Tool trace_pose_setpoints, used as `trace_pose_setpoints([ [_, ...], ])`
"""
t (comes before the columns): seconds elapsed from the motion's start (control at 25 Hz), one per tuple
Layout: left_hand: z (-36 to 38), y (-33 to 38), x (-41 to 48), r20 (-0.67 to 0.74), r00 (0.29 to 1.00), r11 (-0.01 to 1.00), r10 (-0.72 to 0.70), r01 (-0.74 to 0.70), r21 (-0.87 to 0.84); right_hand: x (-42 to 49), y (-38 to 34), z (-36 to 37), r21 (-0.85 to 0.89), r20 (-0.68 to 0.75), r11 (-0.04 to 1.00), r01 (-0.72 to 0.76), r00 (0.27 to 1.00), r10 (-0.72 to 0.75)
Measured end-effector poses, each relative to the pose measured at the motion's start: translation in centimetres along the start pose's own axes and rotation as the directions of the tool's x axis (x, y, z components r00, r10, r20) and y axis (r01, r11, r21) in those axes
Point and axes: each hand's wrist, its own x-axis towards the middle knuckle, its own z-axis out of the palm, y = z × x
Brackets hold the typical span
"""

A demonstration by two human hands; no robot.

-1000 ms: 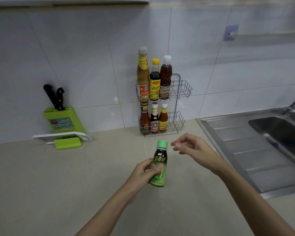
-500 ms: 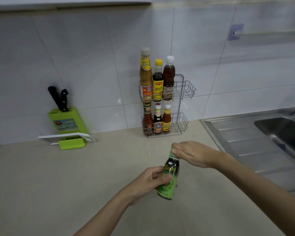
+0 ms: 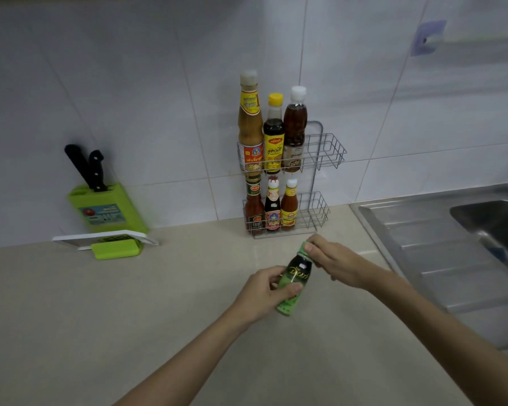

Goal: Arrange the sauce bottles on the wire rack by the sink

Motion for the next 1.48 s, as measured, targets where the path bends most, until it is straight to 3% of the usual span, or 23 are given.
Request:
trace_pose_setpoints([
  [0.12,-0.8,0.2,3.1,0.028,1.000,0.999,0.004,-0.005,0.047,1.5,1.1,0.8,0.388,-0.077,0.920,-0.054,0.993,0.091],
  [0.24,-2.5,-0.5,6.3,-0.036,0.999,0.992,-0.021,0.025,0.121,4.1,3.7,-0.1,0.486,-0.242,0.867,-0.108,0.937,0.252],
  [0.28,-3.4,-1.1,7.1,-0.119,0.991,0.994,-0.065,0.076,0.085,5.0,4.9,-0.5,0.508,-0.337,0.853,-0.124,0.882,0.329],
  [0.36,-5.8,-2.5,8.5,-0.260,0.951,0.986,-0.166,0.157,-0.056,7.2,7.1,-1.6,0.583,-0.526,0.803,-0.122,0.697,0.487],
  [0.44,-7.8,-3.7,9.8,-0.365,0.899,0.964,-0.243,0.184,-0.191,9.2,8.6,-3.2,0.663,-0.611,0.746,-0.067,0.528,0.590],
  [0.52,-9.2,-4.2,10.9,-0.428,0.845,0.923,-0.321,0.177,-0.343,11.2,9.3,-4.7,0.653,-0.641,0.752,-0.092,0.461,0.613],
  [0.64,-10.4,-4.2,12.9,-0.381,0.832,0.844,-0.404,0.179,-0.505,14.1,9.7,-5.1,0.575,-0.643,0.799,-0.176,0.507,0.575],
  [0.92,-11.0,-4.6,16.6,-0.245,0.887,0.865,-0.392,0.265,-0.426,18.1,10.7,-3.1,0.295,-0.618,0.930,-0.220,0.698,0.362],
  [1.12,-9.8,-4.3,17.3,-0.159,0.920,0.871,-0.359,0.270,-0.411,18.9,11.7,-2.1,0.143,-0.471,0.973,-0.181,0.853,0.227],
  [1.36,-9.2,-3.1,16.6,-0.127,0.939,0.911,-0.320,0.268,-0.314,18.9,12.2,-2.4,0.276,-0.367,0.938,-0.210,0.879,0.305],
  [1.48,-10.0,-2.8,15.2,-0.088,0.942,0.930,-0.325,0.301,-0.211,17.8,11.4,-3.0,0.237,-0.319,0.932,-0.273,0.884,0.340],
])
